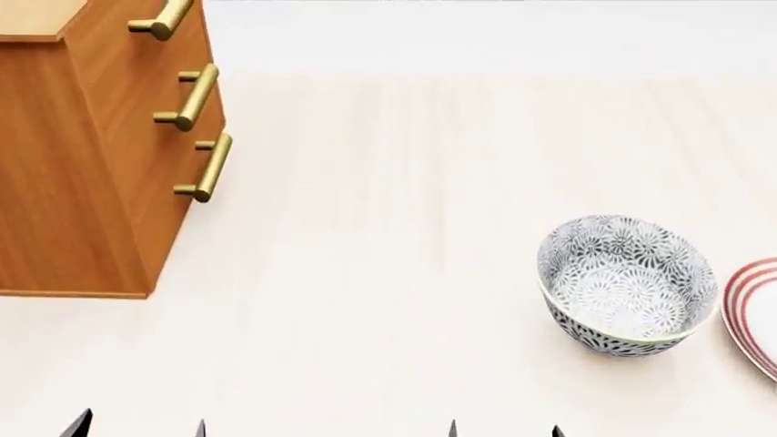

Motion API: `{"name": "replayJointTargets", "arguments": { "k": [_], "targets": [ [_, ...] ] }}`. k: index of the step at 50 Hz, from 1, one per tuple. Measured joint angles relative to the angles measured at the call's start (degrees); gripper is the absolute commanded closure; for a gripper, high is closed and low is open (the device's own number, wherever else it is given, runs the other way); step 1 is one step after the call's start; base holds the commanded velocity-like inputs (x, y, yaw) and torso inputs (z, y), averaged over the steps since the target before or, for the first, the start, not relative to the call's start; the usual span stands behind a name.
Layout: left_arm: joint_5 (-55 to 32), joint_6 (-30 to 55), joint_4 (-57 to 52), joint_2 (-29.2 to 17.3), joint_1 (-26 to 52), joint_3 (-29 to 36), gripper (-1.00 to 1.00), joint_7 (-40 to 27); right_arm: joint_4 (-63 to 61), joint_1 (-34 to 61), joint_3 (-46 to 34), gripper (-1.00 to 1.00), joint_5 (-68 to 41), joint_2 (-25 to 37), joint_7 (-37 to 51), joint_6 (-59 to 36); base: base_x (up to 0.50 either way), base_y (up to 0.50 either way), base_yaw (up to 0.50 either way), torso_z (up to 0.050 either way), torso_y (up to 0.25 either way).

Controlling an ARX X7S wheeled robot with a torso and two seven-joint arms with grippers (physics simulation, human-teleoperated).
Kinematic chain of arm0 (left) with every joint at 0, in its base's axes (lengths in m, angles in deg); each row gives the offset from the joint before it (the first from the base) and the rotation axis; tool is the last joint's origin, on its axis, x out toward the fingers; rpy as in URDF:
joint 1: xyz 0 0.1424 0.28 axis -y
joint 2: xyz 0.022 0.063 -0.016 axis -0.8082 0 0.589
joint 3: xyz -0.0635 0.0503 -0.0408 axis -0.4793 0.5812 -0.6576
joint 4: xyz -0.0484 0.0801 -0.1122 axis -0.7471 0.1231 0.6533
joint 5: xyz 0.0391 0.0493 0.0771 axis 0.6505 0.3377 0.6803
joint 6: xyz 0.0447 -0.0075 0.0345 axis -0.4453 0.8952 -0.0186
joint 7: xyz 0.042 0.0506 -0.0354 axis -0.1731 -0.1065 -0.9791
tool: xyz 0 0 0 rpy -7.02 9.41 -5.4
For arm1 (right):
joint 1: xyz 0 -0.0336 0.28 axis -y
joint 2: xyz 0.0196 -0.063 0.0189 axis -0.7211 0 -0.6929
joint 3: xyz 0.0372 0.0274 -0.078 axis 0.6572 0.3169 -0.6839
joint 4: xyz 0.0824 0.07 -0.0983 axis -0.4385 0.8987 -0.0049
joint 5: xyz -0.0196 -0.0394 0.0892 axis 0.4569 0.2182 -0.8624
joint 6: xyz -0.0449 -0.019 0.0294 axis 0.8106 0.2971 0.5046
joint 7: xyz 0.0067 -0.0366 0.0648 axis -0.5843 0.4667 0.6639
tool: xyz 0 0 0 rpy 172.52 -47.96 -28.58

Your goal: Put the bowl on top of the cabinet.

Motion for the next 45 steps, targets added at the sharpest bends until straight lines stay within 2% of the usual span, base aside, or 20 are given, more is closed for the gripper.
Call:
{"name": "replayJointTargets", "arguments": {
  "k": [6,31,45],
  "targets": [
    [-0.2,0.0,-0.1,-0.2,0.0,0.2,-1.0,-0.2,-0.1,0.0,-0.2,-1.0,-0.2,0.2,0.2,0.2,0.35,0.0,0.0,0.0,0.0],
    [2.1,2.1,-14.0,-2.1,-6.7,1.9,-1.0,-4.0,-11.5,-8.6,-1.7,-1.0,2.7,2.0,2.4,5.6,0.0,0.0,0.0,0.0,0.0],
    [3.4,3.9,-18.3,-2.8,-8.6,3.2,-1.0,-6.0,-16.3,-13.4,-2.7,-1.0,5.7,3.0,3.6,8.9,0.0,0.0,0.0,0.007,0.0]
  ]
}}
